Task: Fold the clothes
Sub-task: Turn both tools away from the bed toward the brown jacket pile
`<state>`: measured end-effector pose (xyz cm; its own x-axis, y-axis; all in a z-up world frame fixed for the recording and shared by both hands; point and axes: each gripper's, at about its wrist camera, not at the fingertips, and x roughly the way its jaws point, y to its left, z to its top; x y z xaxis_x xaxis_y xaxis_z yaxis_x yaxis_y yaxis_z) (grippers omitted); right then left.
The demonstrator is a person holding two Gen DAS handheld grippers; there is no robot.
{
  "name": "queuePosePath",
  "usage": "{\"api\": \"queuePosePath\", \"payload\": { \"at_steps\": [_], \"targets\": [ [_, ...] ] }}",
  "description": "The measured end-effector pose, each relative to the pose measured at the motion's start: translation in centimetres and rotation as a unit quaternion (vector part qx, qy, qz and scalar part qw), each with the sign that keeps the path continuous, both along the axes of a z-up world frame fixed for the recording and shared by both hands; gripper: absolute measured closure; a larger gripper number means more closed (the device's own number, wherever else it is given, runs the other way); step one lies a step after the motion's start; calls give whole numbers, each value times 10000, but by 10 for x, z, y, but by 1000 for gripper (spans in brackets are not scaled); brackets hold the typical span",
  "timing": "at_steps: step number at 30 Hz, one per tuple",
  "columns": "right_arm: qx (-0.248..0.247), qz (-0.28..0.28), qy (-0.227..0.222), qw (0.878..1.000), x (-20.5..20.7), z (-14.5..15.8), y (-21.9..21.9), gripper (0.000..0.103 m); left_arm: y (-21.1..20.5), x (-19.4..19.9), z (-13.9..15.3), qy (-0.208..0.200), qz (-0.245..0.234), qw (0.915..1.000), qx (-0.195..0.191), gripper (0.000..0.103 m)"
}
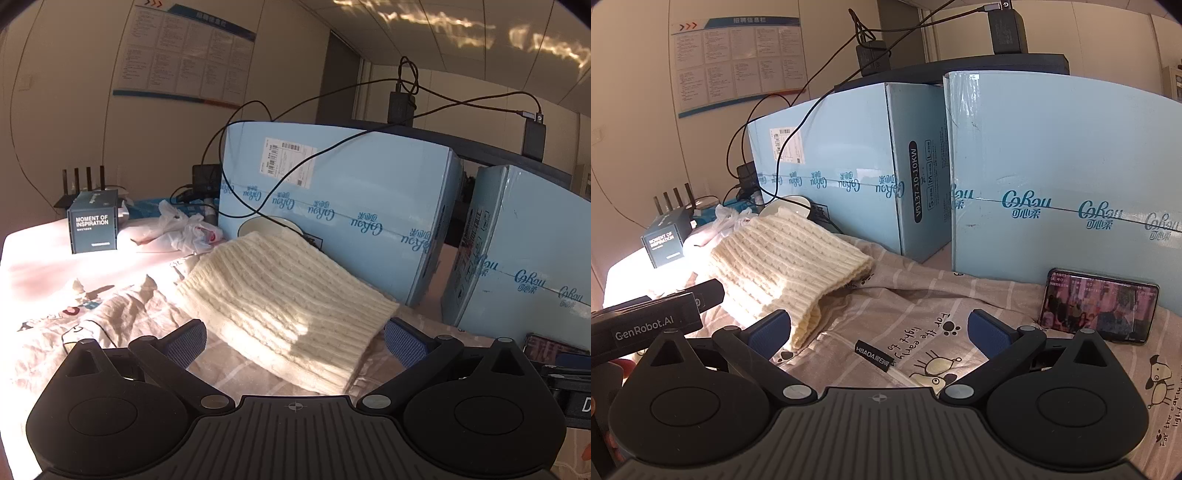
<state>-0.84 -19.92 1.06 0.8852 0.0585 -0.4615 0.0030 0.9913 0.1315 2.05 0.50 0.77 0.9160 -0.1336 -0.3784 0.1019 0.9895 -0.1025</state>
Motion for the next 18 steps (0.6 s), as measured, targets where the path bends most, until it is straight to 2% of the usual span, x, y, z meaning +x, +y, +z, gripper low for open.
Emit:
{"api": "queuePosePath", "payload": {
  "at_steps": [4, 10, 14, 18],
  "targets": [
    [46, -194, -45, 9998, -8, 8, -10, 0, -17, -2, 18, -284, -334, 9986, 310, 0],
    [47, -599, -178, 9980, -23, 21, -36, 0, -47, 0, 54, -752, -727, 9937, 395, 0],
    [-117, -1086, -290, 9936, -35, 28, -57, 0, -68, 2, 69, -873, -938, 9913, 291, 0],
    [-211, -1571, -370, 9867, -41, 32, -78, 0, -85, 7, 68, -856, -1146, 9896, 168, 0]
  ]
}}
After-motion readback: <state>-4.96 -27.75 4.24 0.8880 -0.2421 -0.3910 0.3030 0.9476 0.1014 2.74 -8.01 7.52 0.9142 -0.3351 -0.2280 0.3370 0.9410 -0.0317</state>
